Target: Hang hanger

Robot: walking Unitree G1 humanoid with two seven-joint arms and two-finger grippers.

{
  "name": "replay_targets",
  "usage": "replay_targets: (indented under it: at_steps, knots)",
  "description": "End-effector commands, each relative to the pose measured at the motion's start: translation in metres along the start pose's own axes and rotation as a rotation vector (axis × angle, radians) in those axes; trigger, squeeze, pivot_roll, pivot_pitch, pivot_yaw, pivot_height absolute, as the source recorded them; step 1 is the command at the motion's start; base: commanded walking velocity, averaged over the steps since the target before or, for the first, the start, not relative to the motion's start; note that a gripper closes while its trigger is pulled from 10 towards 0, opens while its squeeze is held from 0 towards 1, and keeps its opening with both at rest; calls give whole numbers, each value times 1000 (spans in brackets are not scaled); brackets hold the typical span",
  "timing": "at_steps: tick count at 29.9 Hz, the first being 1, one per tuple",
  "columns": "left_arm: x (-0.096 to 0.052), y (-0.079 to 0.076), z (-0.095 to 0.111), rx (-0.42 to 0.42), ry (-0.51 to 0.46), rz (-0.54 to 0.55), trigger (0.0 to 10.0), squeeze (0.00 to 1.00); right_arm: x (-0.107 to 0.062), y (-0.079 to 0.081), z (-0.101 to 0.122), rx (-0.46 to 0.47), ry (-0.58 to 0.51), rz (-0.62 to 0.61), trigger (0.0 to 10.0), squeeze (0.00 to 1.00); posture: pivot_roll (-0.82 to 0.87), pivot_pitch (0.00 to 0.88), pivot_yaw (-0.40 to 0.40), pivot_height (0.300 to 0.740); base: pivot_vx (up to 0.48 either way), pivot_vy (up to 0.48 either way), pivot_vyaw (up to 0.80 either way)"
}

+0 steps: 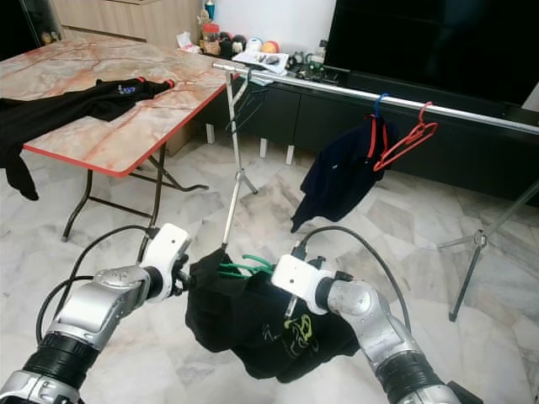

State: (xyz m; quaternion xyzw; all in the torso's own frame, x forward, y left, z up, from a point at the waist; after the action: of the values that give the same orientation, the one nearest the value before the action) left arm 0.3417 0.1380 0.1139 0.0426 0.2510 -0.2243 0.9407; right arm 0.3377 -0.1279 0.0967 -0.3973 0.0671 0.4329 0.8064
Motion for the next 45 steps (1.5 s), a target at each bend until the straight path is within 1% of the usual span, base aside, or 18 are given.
replay_targets:
  at_steps: [1, 4, 7, 10, 13, 14, 15, 18, 22, 23, 24, 25, 26, 31, 38, 40, 43, 45]
  knots:
    - [-4, -4, 18, 58, -70, 1, 10000, 0, -1, -2, 2, -9, -16, -15, 10000, 0, 160, 46, -68, 740, 0, 0, 0]
    - [-8, -5, 25, 66, -87, 1, 10000, 0, -1, -2, 1, -9, -14, -17, 10000, 0, 160, 46, -68, 740, 0, 0, 0]
    - [-10, -7, 27, 75, -76, -6, 10000, 0, -1, -2, 1, -10, -13, -18, 10000, 0, 161, 45, -68, 740, 0, 0, 0]
    - [-11, -8, 22, 139, -24, 1, 10000, 0, 0, -2, 2, -10, -15, -18, 10000, 0, 161, 45, -68, 740, 0, 0, 0]
    - [-10, -8, 18, 164, 0, 13, 10000, 0, 0, -2, 2, -10, -17, -17, 10000, 0, 165, 44, -67, 740, 0, 0, 0]
    - [-9, -8, 16, 193, 4, 19, 10000, 255, 1, -2, 3, -10, -18, -17, 10000, 0, 166, 44, -68, 740, 0, 0, 0]
    - [-8, -9, 15, 201, 10, 14, 10000, 1000, 1, -2, 3, -10, -18, -17, 10000, 0, 166, 44, -68, 740, 0, 0, 0]
    - [-9, -14, 15, 212, 10, -6, 10000, 1000, 1, -3, 3, -10, -18, -19, 10000, 0, 165, 45, -66, 740, 0, 0, 0]
    - [-10, -17, 13, 267, 36, -21, 10000, 1000, 1, -4, 2, -11, -16, -22, 10000, 0, 166, 45, -66, 740, 0, 0, 0]
    - [-10, -17, 12, 289, 48, -15, 10000, 1000, 1, -4, 2, -11, -16, -23, 10000, 0, 166, 45, -66, 740, 0, 0, 0]
    - [-9, -16, 10, 313, 60, 16, 10000, 1000, 1, -4, 3, -11, -17, -23, 10000, 0, 169, 46, -64, 740, 0, 0, 0]
    - [-8, -15, 9, 321, 66, 32, 10000, 1000, 1, -4, 3, -10, -18, -23, 10000, 0, 169, 46, -64, 740, 0, 0, 0]
    - [-6, -12, 8, 331, 78, 64, 10000, 0, 1, -3, 3, -10, -19, -23, 10000, 0, 169, 46, -64, 740, 0, 0, 0]
    - [-4, -7, 2, 351, 94, 105, 10000, 0, 2, -3, 4, -10, -22, -23, 10000, 0, 167, 45, -64, 740, 0, 0, 0]
    - [-3, -3, -3, 336, 99, 149, 10000, 0, 2, -4, 4, -11, -22, -24, 10000, 0, 167, 45, -64, 740, 0, 0, 0]
    - [-2, -3, -3, 321, 85, 164, 10000, 0, 2, -3, 4, -10, -24, -23, 10000, 0, 167, 45, -64, 740, 0, 0, 0]
    - [-1, -8, 1, 287, 41, 134, 10000, 0, 3, -3, 5, -10, -27, -21, 10000, 0, 167, 45, -64, 740, 0, 0, 0]
    - [0, -16, 4, 300, 15, 79, 10000, 0, 3, -3, 5, -10, -27, -22, 10000, 0, 170, 42, -65, 740, 0, 0, 0]
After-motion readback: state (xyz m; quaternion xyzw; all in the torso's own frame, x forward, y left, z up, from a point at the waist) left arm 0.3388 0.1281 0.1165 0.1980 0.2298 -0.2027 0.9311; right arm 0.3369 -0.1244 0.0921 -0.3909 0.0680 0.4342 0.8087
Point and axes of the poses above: a point about 5 cm out from each wrist's last joint towards the gripper, its own x axis pointing out of the wrist towards the gripper, its own z axis along the axis of the wrist's last joint, y = z × x, the point moved 1 cm from there along x, pointing out of the wrist towards the gripper, and after that the axes turned 7 degrees about -x, right-handed, at the moved point
